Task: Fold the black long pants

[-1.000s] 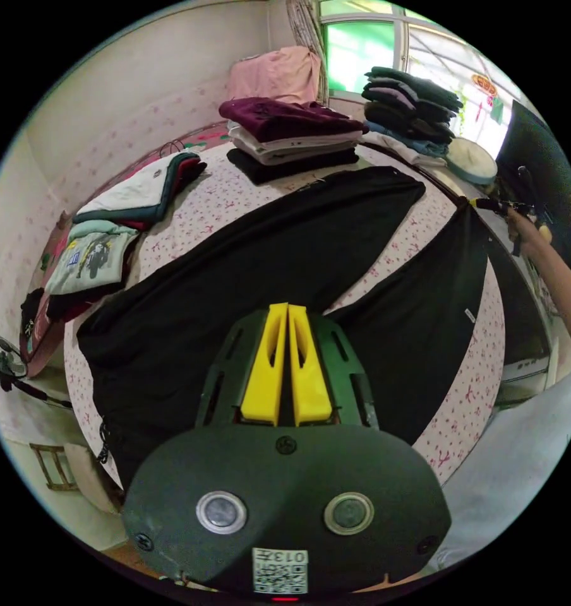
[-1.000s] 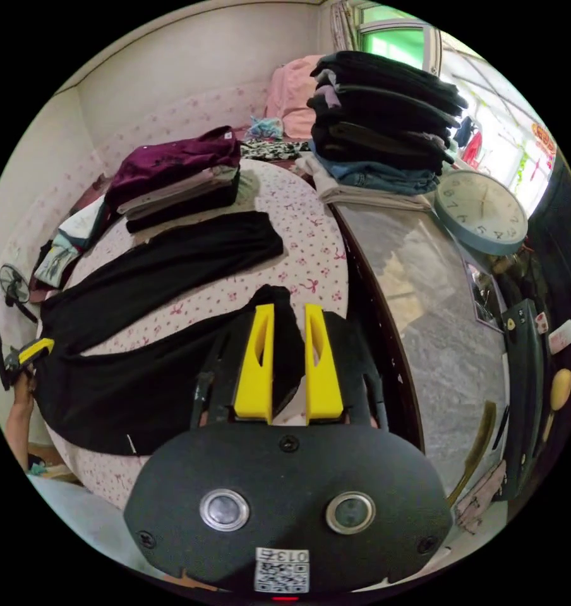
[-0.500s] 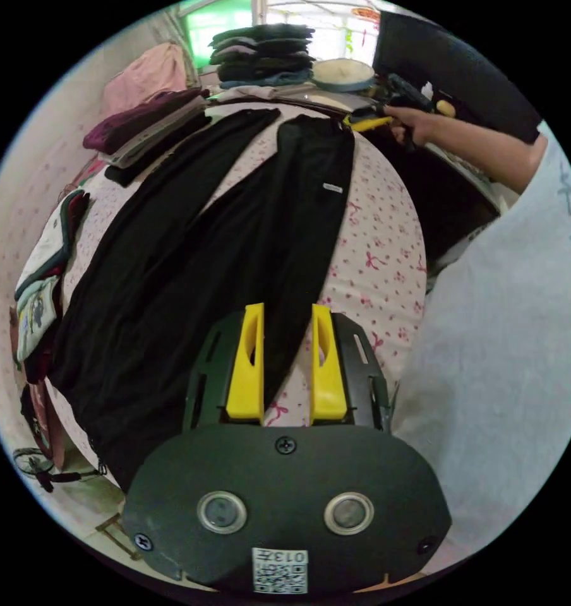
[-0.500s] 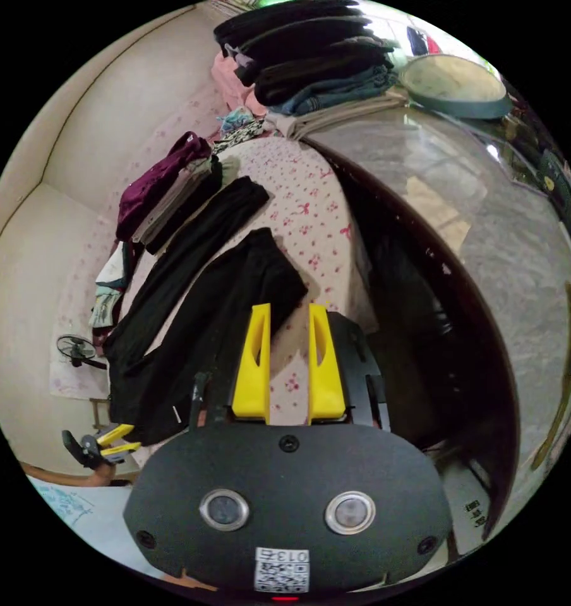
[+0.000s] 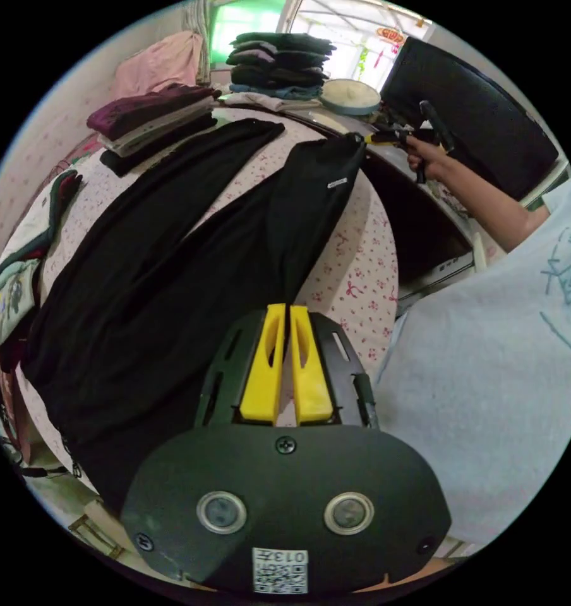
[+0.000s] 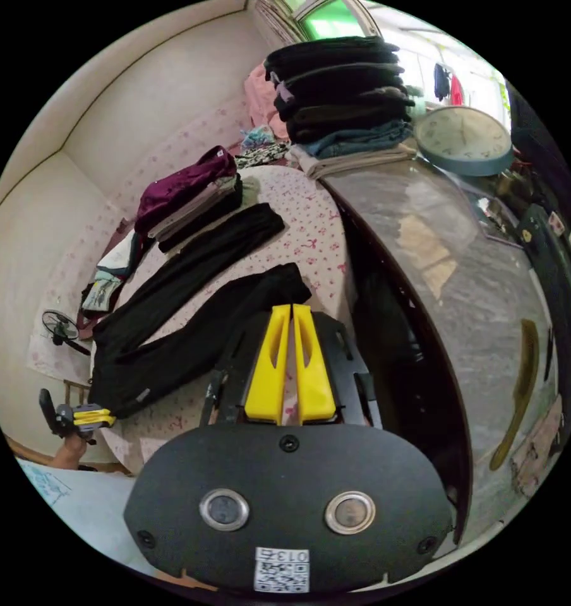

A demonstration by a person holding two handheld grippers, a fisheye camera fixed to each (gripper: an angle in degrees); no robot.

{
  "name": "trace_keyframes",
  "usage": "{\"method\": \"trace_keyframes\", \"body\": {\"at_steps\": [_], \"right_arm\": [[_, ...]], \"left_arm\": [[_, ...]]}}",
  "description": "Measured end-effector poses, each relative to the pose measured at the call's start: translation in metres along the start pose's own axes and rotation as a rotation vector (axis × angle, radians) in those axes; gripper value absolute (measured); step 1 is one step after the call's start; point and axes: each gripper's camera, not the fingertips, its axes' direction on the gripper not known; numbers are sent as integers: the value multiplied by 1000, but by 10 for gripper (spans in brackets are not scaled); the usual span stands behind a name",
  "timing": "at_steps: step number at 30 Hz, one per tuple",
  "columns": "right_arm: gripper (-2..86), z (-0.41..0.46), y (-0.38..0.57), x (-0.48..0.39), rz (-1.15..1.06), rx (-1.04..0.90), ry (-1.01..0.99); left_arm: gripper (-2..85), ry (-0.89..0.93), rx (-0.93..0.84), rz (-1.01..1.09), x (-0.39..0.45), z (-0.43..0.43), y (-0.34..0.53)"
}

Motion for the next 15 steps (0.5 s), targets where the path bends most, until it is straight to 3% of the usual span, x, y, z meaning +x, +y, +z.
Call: {"method": "trace_keyframes", "body": {"at_steps": [7,12,15], "right_arm": [[70,21,26,24,87,-215,126],[81,-5,4,0,-4,-22,154],[88,17,-25,-34,-171,-69,112]], "left_arm": [[32,162,-90,-6,-15,22,24],[62,-9,-17,-43,-62,-3,14],[89,-80,6,-38,-90,0,-17]]}}
